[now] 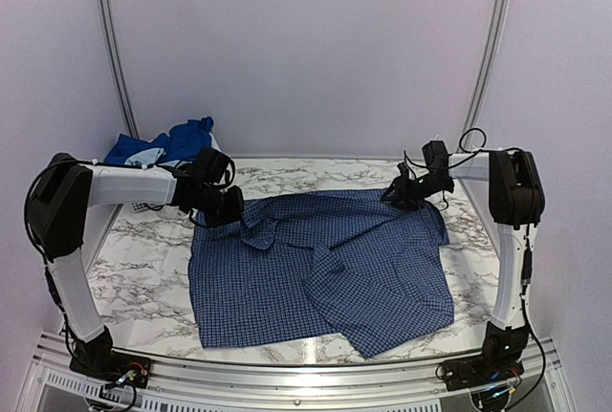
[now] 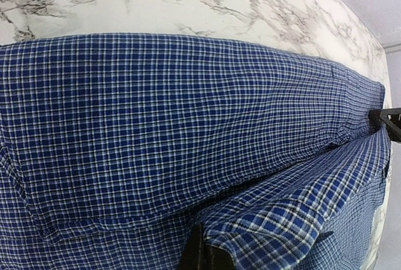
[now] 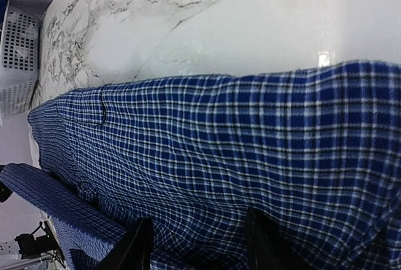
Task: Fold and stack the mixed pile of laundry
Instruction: Fold the flattened shirt at the center of the board.
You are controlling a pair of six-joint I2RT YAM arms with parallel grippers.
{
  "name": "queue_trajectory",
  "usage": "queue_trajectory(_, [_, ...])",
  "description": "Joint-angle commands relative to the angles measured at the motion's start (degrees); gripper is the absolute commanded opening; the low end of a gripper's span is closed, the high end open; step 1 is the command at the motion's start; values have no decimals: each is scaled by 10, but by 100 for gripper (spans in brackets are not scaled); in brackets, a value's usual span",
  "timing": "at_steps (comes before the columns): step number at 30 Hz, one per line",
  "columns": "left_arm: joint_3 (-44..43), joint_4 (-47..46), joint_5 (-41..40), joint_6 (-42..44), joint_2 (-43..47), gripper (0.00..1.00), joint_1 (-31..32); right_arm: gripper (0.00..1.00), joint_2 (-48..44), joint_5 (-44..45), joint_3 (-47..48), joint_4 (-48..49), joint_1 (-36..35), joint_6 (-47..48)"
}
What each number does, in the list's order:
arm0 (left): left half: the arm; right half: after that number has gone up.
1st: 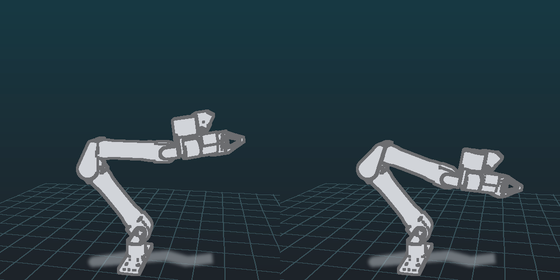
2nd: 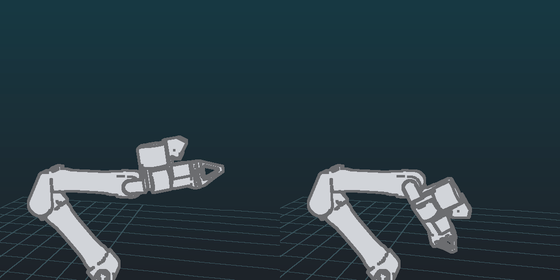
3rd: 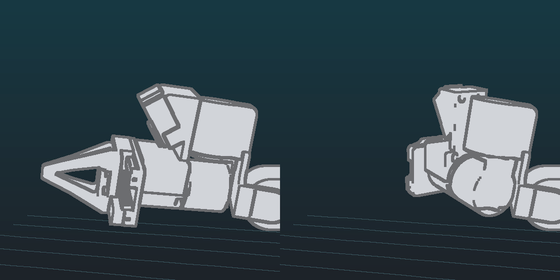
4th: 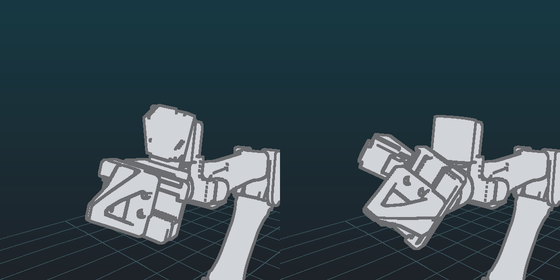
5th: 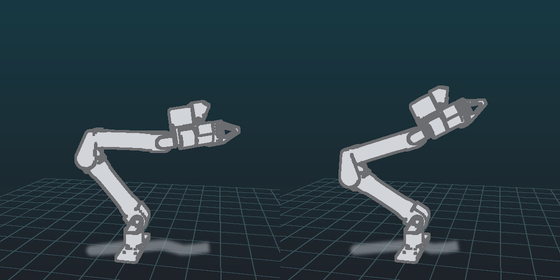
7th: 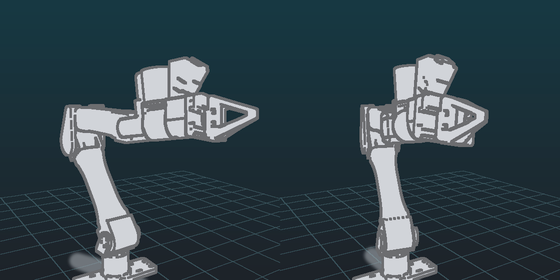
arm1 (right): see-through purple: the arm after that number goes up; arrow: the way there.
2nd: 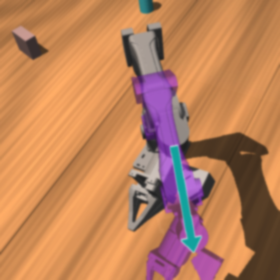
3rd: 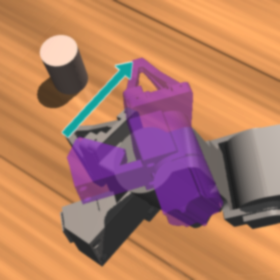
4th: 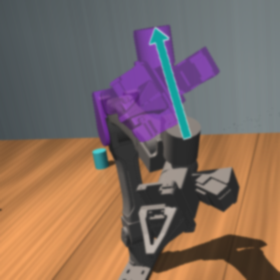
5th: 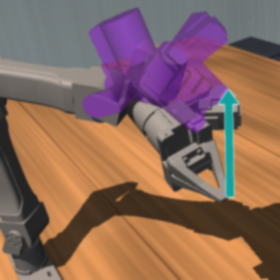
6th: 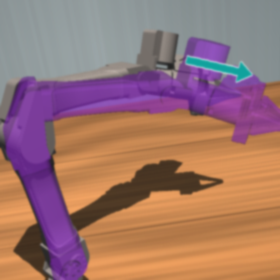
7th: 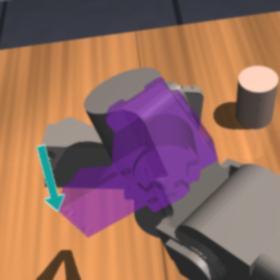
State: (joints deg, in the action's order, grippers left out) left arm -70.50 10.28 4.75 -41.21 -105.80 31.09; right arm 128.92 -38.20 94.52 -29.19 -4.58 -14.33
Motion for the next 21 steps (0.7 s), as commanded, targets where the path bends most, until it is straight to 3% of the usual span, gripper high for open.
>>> queue_trajectory(1, [6, -11, -2, -20, -16, 0, -11, 50, -36, 13, 50, -4, 3, -20])
queue_trajectory(4, [6, -11, 4, -31, -25, 1, -17, 55, -39, 25, 88, -29, 5, -16])
queue_trajectory(6, [5, -7, 0, -37, -23, 19, -22, 57, -42, 33, 105, -44, 4, -10])
queue_trajectory(10, [11, -4, -25, -31, 6, 45, -29, 59, -62, 37, 104, -54, 4, 4])
queue_trajectory(15, [10, 2, -39, 16, 39, 58, -30, 58, -84, 21, 72, -58, -3, 24])
queue_trajectory(21, [1, 11, 10, 70, 29, 60, -28, 57, -93, -10, 23, -41, -32, 30])
